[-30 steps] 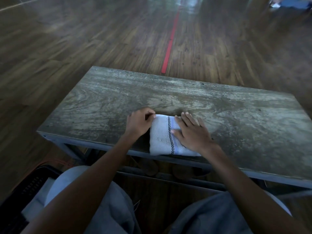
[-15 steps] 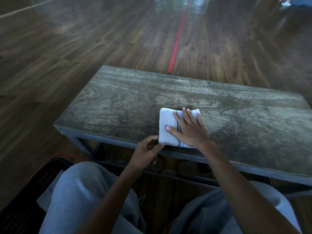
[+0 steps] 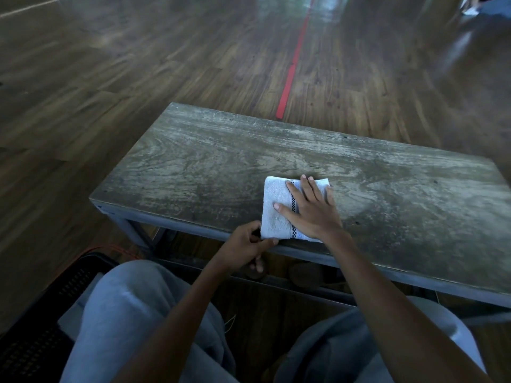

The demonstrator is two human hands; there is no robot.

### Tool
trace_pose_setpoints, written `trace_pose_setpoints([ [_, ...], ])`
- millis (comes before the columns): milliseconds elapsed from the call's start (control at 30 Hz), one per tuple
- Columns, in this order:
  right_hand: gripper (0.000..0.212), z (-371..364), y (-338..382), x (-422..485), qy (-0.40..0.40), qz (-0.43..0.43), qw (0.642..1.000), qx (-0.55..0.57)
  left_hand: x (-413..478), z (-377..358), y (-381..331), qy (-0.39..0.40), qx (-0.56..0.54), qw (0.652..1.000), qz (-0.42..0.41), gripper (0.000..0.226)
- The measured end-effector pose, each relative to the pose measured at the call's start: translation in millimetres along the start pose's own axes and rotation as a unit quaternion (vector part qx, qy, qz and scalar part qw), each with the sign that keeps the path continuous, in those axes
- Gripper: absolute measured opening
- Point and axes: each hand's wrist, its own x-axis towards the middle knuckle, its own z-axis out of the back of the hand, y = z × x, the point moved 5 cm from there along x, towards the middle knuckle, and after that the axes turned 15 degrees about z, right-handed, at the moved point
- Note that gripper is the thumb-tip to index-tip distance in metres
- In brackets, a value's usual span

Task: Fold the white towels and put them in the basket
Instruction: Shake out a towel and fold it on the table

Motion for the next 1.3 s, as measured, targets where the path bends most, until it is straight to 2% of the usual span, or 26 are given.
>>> trace_pose_setpoints([
  [133,0.082,0,3,-1,-0.003,-0.003,1.000,-0.004,1,-9,5,0.056,-0.040,0.997,0.045,0.028],
  [267,0.078,2,1,-3,0.000,0.004,1.000,0.002,4,-9,5,0.068,-0.034,0.996,0.052,0.024],
  [367,0.076,2,-2,-2,0.000,0.005,1.000,0.008,4,-4,1,0.058,-0.006,0.998,0.032,0.025],
  [500,0.075,1,-2,-2,0.004,0.010,1.000,0.023,-1,2,5,0.027,-0.021,0.999,0.041,0.029],
  [567,0.069,6,-4,-4,-0.006,0.028,0.995,0.091,-4,9,9,-0.016,-0.058,0.997,0.053,0.028],
  [600,0.064,13,-5,-8,-0.036,0.036,0.985,0.162,-6,13,8,-0.040,-0.078,0.995,0.054,0.032],
  [667,0.049,34,-11,-23,-0.145,0.028,0.933,0.327,-13,21,3,-0.097,-0.097,0.990,0.030,0.034],
  [700,0.041,43,-18,-35,-0.206,0.006,0.905,0.372,-16,24,-2,-0.136,-0.090,0.987,0.008,0.033],
  [733,0.034,49,-26,-51,-0.263,-0.021,0.884,0.385,-18,26,-9,-0.180,-0.074,0.981,-0.017,0.030],
  [800,0.021,48,-42,-85,-0.325,-0.079,0.868,0.366,-18,23,-25,-0.261,-0.016,0.962,-0.073,0.024],
  [867,0.010,32,-53,-110,-0.321,-0.123,0.866,0.362,-8,9,-44,-0.287,0.061,0.948,-0.126,0.018],
  [967,0.014,12,-54,-121,-0.276,-0.138,0.899,0.310,21,-22,-74,-0.257,0.238,0.914,-0.206,0.022],
  [1033,0.007,7,-50,-118,-0.243,-0.143,0.922,0.267,44,-40,-84,-0.232,0.385,0.872,-0.191,0.031],
  [1100,0.021,1,-48,-114,-0.228,-0.149,0.931,0.242,64,-47,-83,-0.203,0.486,0.837,-0.151,0.043],
  [1200,0.032,0,-45,-112,-0.224,-0.165,0.932,0.234,79,-48,-68,-0.195,0.549,0.803,-0.125,0.060],
  [1300,0.021,1,-44,-111,-0.213,-0.184,0.918,0.278,80,-49,-60,-0.217,0.559,0.788,-0.136,0.081],
])
